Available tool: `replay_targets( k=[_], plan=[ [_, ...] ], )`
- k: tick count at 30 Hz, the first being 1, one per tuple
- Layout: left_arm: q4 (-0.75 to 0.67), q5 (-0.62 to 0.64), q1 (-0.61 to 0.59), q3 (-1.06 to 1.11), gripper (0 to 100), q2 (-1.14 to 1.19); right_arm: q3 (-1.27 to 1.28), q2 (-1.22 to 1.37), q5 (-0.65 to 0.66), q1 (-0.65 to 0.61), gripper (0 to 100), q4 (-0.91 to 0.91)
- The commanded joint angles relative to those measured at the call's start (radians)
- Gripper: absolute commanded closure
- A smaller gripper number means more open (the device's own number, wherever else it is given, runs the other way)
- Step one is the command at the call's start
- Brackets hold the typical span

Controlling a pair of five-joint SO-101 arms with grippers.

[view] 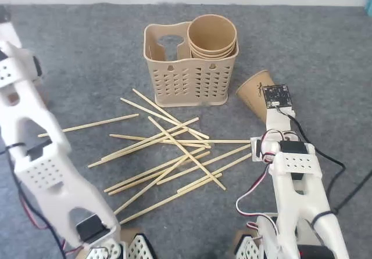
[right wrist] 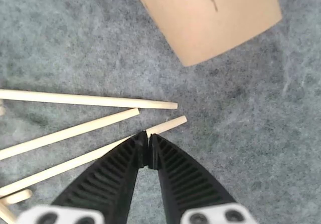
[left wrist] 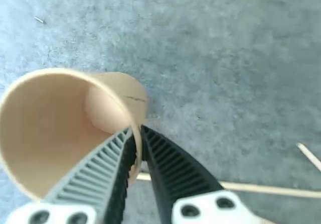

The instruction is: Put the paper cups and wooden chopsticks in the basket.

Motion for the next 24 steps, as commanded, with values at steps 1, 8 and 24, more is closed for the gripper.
replay_targets(
  k=[1,8,24],
  plan=[
    [0.081,-0.008,0.052,-0.054,99,-0.176,-0.009,-0.044,0.014,-0.001,98.7,-0.018],
    [0.141,0.123,0.192,-0.054,99,-0.440,-0.009,-0.044,0.014,-0.001,98.7,-0.018],
    [0.043,0.425,0.816,-0.054,99,-0.796,-0.009,-0.045,0.014,0.033,98.7,-0.016]
  ],
)
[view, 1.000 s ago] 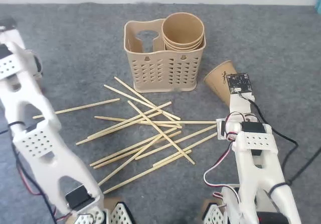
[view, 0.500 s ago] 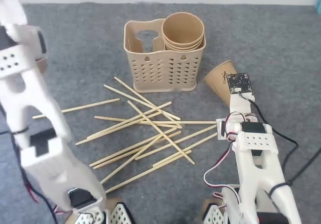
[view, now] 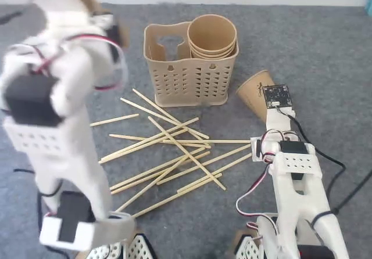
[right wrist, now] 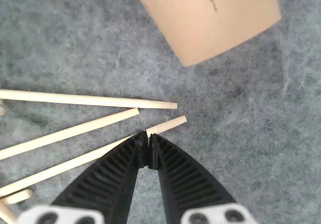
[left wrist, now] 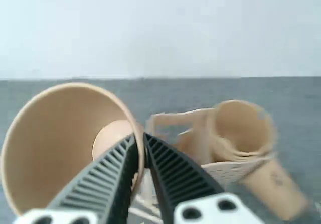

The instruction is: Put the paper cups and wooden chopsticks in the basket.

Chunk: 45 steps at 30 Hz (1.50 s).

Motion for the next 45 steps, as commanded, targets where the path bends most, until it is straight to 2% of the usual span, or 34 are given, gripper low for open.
replay_targets(
  k=[1,6,9,15,18,23,29,39,41,45],
  plan=[
    [-0.086,0.072,0.141,-0.042,99,-0.044,-0.014,-0.045,0.012,0.058,98.7,-0.013],
    [-0.195,0.094,0.267,-0.036,99,-0.043,-0.026,-0.045,0.006,0.268,98.7,-0.010],
    [-0.284,0.092,0.308,-0.039,99,-0.043,-0.025,-0.045,0.005,0.334,98.7,0.016],
    [-0.427,0.068,0.331,0.008,99,0.032,-0.025,-0.045,0.005,0.341,98.7,0.022],
    [-0.419,-0.005,0.333,0.008,99,0.115,-0.025,-0.045,0.005,0.341,98.7,0.021],
    [-0.420,-0.037,0.327,0.004,99,0.216,-0.025,-0.045,0.008,0.341,98.7,0.016],
    [-0.437,-0.146,0.333,0.004,99,0.319,-0.025,-0.045,0.009,0.340,98.7,0.016],
    [-0.416,-0.278,0.350,0.035,99,0.353,-0.025,-0.045,0.011,0.335,98.7,0.015],
    [-0.413,-0.270,0.350,0.039,96,0.351,-0.028,-0.045,0.012,0.340,98.7,0.015],
    [-0.396,-0.167,0.348,0.035,81,0.342,-0.028,-0.045,0.012,0.337,98.7,0.013]
  ],
)
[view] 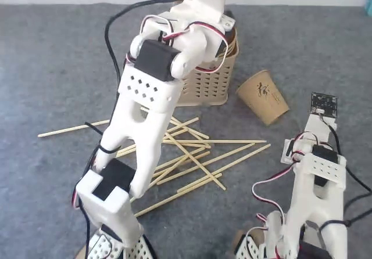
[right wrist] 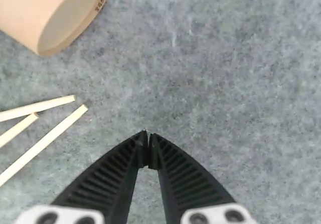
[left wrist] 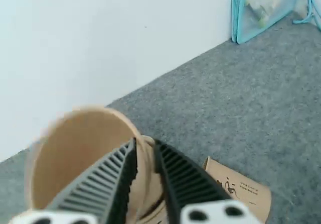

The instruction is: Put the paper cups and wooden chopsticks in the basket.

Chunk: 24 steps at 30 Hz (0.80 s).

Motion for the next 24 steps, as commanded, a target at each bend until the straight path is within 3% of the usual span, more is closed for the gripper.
replay_targets(
  k=[1,6,11,14,17,24],
  plan=[
    [0.014,0.091,0.006,-0.021,78,-0.021,-0.028,-0.045,0.012,0.007,98.7,-0.004],
    [0.140,0.107,-0.003,-0.193,77,-0.021,-0.026,-0.045,0.008,0.012,98.7,-0.018],
    [0.437,0.114,-0.087,-0.532,78,-0.021,-0.026,-0.045,0.005,0.013,98.7,-0.021],
    [0.450,0.149,-0.196,-0.582,83,-0.041,-0.031,-0.045,-0.017,0.019,98.7,-0.015],
    [0.448,0.169,-0.333,-0.469,86,-0.127,-0.054,-0.047,-0.080,0.067,98.6,0.001],
    [0.445,0.167,-0.445,0.062,86,-0.419,-0.127,-0.047,-0.107,0.081,98.4,0.064]
  ],
)
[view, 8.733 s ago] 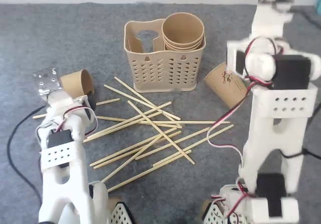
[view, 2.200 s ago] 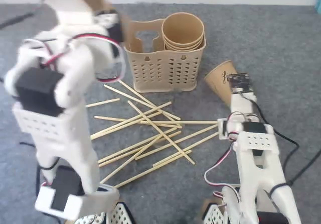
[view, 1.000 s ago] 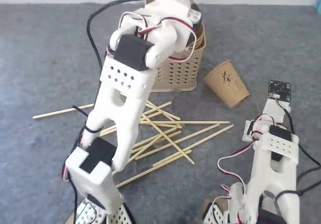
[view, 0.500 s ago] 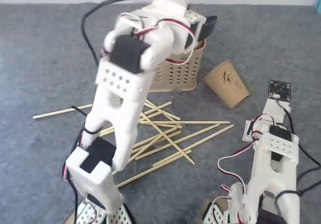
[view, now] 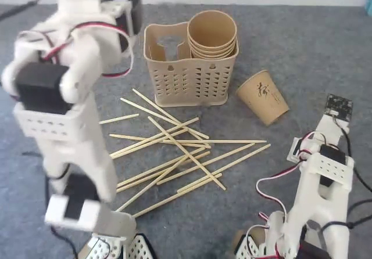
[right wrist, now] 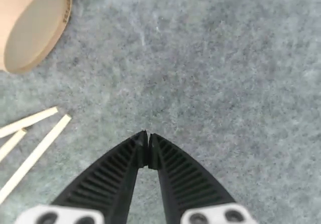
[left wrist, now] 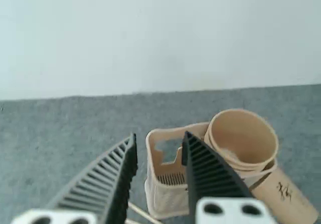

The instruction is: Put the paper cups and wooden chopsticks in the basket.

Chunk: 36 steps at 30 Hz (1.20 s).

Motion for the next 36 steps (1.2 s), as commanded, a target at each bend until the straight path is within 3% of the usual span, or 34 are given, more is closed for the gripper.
replay_targets(
  k=[1,6,9,15,20,25,36],
  plan=[
    [0.034,0.011,-0.052,0.288,86,-0.196,-0.112,-0.047,-0.020,0.018,98.3,0.036],
    [-0.015,0.012,-0.132,0.696,87,-0.394,-0.310,-0.044,-0.026,0.010,98.5,0.176],
    [-0.114,0.014,-0.196,0.987,87,-0.500,-0.420,-0.031,-0.077,-0.013,98.4,0.232],
    [-0.505,0.011,-0.311,1.638,87,-0.717,-0.470,-0.031,-0.158,-0.147,98.6,0.242],
    [-0.747,-0.012,-0.345,2.025,86,-0.870,-0.470,-0.030,-0.192,-0.242,98.4,0.102],
    [-0.815,-0.109,-0.344,2.149,86,-0.931,-0.543,0.068,-0.209,-0.312,98.6,-0.022],
    [-0.913,-0.112,-0.348,2.169,86,-0.859,-1.250,0.727,-0.318,-0.417,98.6,0.122]
  ],
)
